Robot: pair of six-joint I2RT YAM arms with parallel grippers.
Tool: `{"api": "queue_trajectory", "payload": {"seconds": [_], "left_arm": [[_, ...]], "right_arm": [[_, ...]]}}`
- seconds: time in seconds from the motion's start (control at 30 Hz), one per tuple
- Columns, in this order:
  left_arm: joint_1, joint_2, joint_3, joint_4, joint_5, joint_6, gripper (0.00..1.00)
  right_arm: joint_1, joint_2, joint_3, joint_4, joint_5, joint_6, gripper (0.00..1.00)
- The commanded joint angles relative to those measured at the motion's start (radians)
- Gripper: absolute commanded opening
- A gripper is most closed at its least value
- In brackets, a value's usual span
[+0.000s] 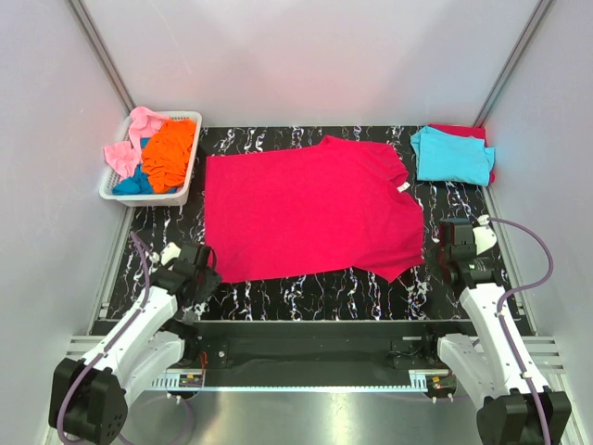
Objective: Fold and stack the t-shirts
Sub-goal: Fold the tshirt
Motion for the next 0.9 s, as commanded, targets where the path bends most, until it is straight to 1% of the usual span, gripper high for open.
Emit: {"api": "queue_trajectory", "payload": {"seconds": [0.0,0.27,0.67,0.83,0.87], "left_arm": [[-0.004,0.025,0.003,0.084,-0.01,0.001,0.46],[-0.004,0.103,0.027,0.101,-0.036,0.006,0.45],[-0.002,0.117,0.004,0.113,-0.076,0.012,0.42],[-0.002,0.131,0.001,0.113,-0.093,0.015,0.33],[-0.004,0.137,0.0,0.113,-0.096,0.015,0.29]], "right_arm": [[0.0,0.001,-0.005,0.028,0.01,-0.01,0.0],[0.002,0.006,-0.006,0.03,0.016,-0.011,0.0],[0.002,0.015,-0.011,0.033,0.013,-0.008,0.0],[0.002,0.015,-0.012,0.033,0.011,-0.008,0.0],[0.002,0.015,-0.014,0.032,0.013,-0.01,0.0]]}}
